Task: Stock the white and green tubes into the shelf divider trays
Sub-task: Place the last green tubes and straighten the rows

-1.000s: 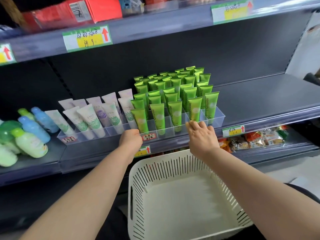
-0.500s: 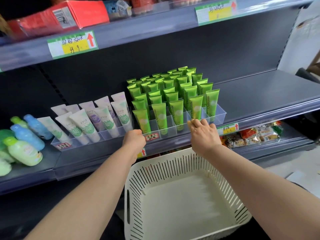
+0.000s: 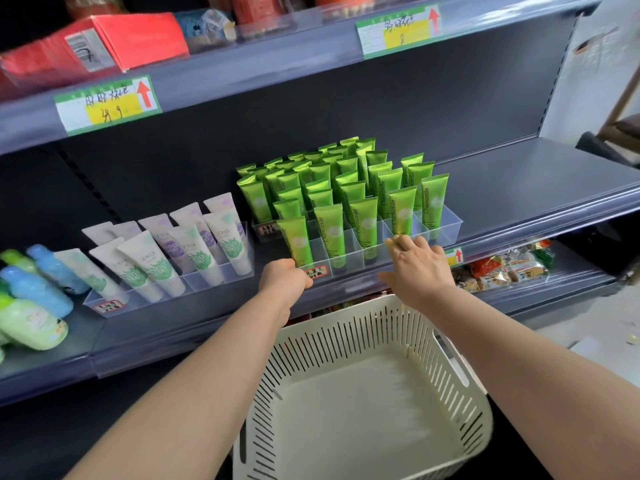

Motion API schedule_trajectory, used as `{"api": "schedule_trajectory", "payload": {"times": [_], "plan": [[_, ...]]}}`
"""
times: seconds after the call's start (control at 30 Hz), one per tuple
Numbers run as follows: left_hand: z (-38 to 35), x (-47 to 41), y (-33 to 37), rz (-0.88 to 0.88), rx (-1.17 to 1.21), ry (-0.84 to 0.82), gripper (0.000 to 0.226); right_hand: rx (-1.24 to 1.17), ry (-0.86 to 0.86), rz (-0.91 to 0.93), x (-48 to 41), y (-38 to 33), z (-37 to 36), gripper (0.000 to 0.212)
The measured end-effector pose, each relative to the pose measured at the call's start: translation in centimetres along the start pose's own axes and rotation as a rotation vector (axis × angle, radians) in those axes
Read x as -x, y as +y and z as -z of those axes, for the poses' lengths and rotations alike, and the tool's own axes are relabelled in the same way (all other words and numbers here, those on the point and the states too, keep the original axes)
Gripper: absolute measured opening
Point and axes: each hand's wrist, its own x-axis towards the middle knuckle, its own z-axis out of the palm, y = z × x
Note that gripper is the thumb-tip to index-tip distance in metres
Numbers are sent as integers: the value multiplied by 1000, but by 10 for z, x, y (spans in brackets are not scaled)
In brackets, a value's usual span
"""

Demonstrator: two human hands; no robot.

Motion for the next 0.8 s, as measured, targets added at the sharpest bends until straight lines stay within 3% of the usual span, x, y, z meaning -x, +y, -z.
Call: {"api": "schedule_trajectory", "payload": {"times": [0.13,0.23,0.43,0.6,0.7,0.8], "plan": [[-8,4,9,-3,1,-19,22,-16,-2,-11,-1,9,1,71],[-16,5,13,-4,-29,-17,46,-16,-4,-21,-3,16,1,71],[-35,8,23,-37,-41,-44,25,-26,-7,-50,-8,34,2,71],[-49,8,28,-68,-22,-66,25,-33,-17,-65,-11,46,2,72],[-54,8,28,-68,30,-84,40,-30,-16,-63,-11,49,3,72],[-59,9,24,-80,-17,-86,41,-18,-15,-60,-11,50,3,73]]}}
